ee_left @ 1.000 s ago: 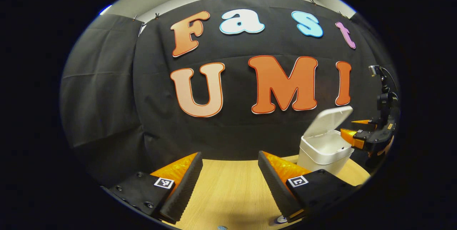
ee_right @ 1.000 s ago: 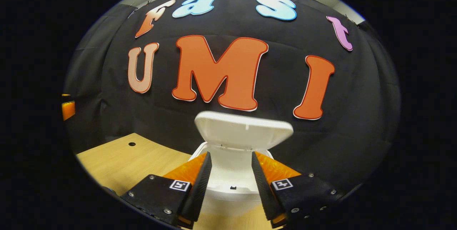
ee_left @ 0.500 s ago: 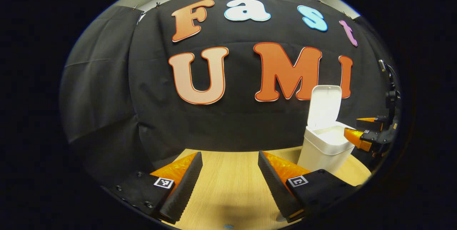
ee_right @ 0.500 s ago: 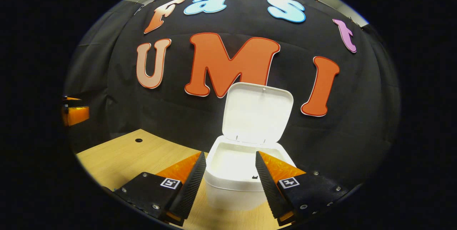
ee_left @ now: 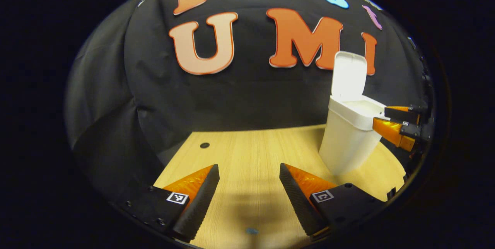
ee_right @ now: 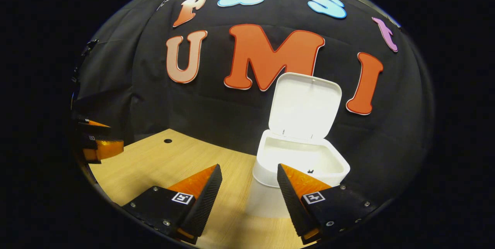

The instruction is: Press the lid of the desktop garbage bin to open it, pick up the crumpled paper on the desktop and throw it into the bin, then pick up the pop can on the desktop and drop it into the bin, and finally close the garbage bin lid.

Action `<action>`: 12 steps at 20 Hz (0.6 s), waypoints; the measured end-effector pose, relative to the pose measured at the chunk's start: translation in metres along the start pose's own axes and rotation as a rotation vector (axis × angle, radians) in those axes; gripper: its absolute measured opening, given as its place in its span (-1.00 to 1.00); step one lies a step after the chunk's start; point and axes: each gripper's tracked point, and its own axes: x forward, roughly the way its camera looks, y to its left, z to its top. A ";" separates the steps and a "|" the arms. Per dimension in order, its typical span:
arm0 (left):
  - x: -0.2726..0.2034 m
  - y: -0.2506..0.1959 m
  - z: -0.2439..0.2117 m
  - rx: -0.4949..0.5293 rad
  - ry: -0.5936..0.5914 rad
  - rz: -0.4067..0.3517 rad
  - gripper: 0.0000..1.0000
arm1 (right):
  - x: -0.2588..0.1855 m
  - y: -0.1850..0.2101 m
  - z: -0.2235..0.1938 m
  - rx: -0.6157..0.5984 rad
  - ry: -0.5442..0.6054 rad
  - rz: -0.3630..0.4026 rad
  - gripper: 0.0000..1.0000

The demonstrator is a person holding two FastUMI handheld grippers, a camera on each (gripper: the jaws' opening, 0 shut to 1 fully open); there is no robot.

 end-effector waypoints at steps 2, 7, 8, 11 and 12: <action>0.005 -0.004 -0.025 -0.011 0.079 -0.020 1.00 | -0.001 0.013 -0.010 -0.004 0.031 0.023 0.75; 0.009 -0.003 -0.070 -0.024 0.221 -0.043 1.00 | -0.008 0.036 -0.040 -0.004 0.103 0.081 0.78; 0.012 -0.004 -0.080 -0.028 0.248 -0.045 1.00 | -0.009 0.042 -0.046 -0.003 0.114 0.093 0.82; 0.013 -0.006 -0.107 -0.047 0.320 -0.061 0.92 | -0.013 0.053 -0.061 -0.001 0.153 0.118 0.93; 0.013 -0.007 -0.116 -0.051 0.342 -0.066 1.00 | -0.015 0.054 -0.066 -0.002 0.165 0.121 0.94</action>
